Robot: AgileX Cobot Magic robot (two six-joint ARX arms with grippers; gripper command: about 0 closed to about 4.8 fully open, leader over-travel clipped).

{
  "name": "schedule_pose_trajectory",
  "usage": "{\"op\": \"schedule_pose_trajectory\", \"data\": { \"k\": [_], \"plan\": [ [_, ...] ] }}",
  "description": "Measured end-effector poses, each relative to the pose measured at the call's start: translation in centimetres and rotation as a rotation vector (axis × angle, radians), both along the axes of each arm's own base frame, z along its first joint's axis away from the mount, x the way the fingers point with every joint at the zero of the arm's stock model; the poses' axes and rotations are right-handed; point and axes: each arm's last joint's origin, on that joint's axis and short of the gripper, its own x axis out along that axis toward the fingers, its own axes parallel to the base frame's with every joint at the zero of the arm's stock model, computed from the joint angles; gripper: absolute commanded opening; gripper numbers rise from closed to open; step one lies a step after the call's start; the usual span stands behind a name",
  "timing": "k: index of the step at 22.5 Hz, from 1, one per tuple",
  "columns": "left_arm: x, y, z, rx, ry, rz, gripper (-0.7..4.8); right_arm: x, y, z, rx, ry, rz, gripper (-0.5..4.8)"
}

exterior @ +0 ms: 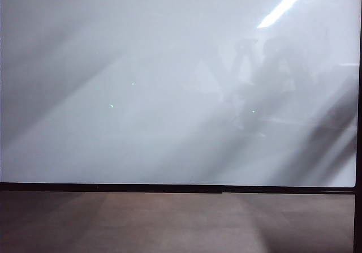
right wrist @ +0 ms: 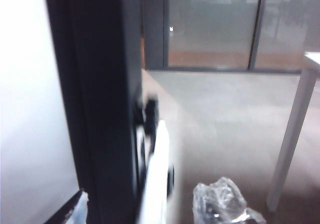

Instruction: Reach to the right to find the marker pen, pick it up, and write the number 3 on the whiteboard.

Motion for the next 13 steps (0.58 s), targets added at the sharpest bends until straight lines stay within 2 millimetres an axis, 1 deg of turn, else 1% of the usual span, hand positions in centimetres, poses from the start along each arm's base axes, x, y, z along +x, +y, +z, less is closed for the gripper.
{"op": "schedule_pose_trajectory", "data": {
  "k": [1, 3, 10, 13],
  "plan": [
    [-0.01, 0.01, 0.03, -0.011, 0.008, 0.001, -0.05, 0.12, -0.05, -0.76, -0.002, 0.018, -0.001, 2.72],
    [-0.09, 0.08, 0.15, -0.02, 0.007, 0.001, -0.05, 0.17, -0.09, -1.49, 0.002, 0.042, -0.001, 2.72],
    [-0.14, 0.12, 0.34, -0.033, -0.004, 0.001, -0.05, 0.21, -0.07, -1.41, -0.002, 0.037, 0.003, 2.72],
    [-0.15, 0.12, 0.35, -0.035, -0.003, 0.001, -0.05, 0.22, -0.05, -1.13, -0.013, 0.01, 0.003, 2.73]
  ]
}}
